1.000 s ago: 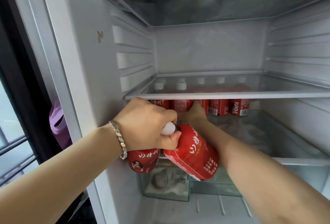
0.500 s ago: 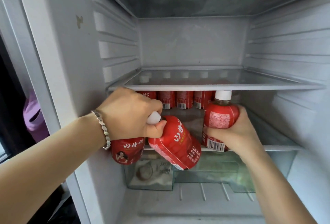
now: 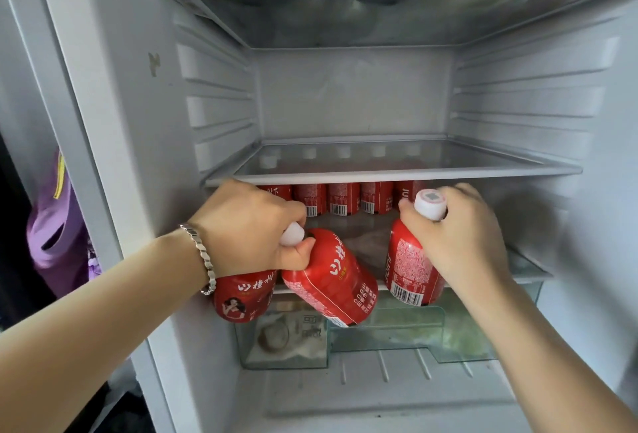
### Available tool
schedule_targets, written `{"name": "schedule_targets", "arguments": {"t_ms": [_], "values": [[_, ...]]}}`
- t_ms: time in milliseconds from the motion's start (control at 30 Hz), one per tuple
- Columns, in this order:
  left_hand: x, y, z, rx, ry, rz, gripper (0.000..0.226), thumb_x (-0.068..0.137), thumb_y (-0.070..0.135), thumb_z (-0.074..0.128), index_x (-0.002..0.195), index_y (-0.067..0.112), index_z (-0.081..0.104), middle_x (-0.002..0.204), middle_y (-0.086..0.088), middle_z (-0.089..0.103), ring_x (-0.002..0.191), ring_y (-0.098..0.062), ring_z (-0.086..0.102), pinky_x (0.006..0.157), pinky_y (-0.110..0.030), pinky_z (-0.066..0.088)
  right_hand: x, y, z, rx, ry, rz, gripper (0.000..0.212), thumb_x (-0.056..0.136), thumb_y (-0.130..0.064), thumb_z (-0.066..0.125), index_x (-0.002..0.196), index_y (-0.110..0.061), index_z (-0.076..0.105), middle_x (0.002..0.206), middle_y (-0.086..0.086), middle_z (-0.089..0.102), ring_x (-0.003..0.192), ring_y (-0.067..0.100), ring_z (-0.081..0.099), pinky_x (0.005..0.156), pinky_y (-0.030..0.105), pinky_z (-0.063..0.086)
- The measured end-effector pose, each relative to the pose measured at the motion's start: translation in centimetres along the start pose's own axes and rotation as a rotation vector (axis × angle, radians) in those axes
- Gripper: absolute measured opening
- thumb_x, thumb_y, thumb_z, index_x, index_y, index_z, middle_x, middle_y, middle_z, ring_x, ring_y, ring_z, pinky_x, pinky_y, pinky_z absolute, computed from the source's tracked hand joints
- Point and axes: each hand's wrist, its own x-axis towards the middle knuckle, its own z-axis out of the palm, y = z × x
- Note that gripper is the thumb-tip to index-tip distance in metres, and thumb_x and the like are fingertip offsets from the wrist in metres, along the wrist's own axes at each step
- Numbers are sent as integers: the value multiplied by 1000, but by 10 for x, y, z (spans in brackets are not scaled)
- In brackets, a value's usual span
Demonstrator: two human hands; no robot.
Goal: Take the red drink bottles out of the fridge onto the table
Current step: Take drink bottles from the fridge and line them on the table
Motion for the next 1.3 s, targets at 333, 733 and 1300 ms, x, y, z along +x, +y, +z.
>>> {"name": "schedule_targets", "arguments": {"t_ms": [333, 733, 1300], "values": [[5, 4, -7, 50, -71, 45, 46, 78, 58, 31, 77, 23, 61, 66, 6, 67, 61, -18, 65, 53, -22, 30, -1, -45, -22, -398, -283, -166, 28, 81, -46, 58, 73, -21, 47, 79, -6, 48, 68, 16, 47, 47, 20, 25], [-75, 76, -72, 192, -537, -359, 46, 88, 58, 37, 103, 18, 54, 98, -4, 67, 93, -27, 64, 71, -31, 36, -46, -92, -25, -271, -576, -481, 19, 79, -37, 57, 80, -18, 53, 89, -2, 60, 80, 24, 56, 63, 27, 35], [-350, 276, -308, 568, -988, -1360, 46, 91, 52, 34, 102, 14, 57, 101, -2, 68, 92, -23, 65, 71, -28, 41, -331, -259, -88, 418, -988, -1345, 30, 88, -41, 49, 104, -17, 56, 110, 2, 63, 105, 25, 60, 82, 30, 44]]}}
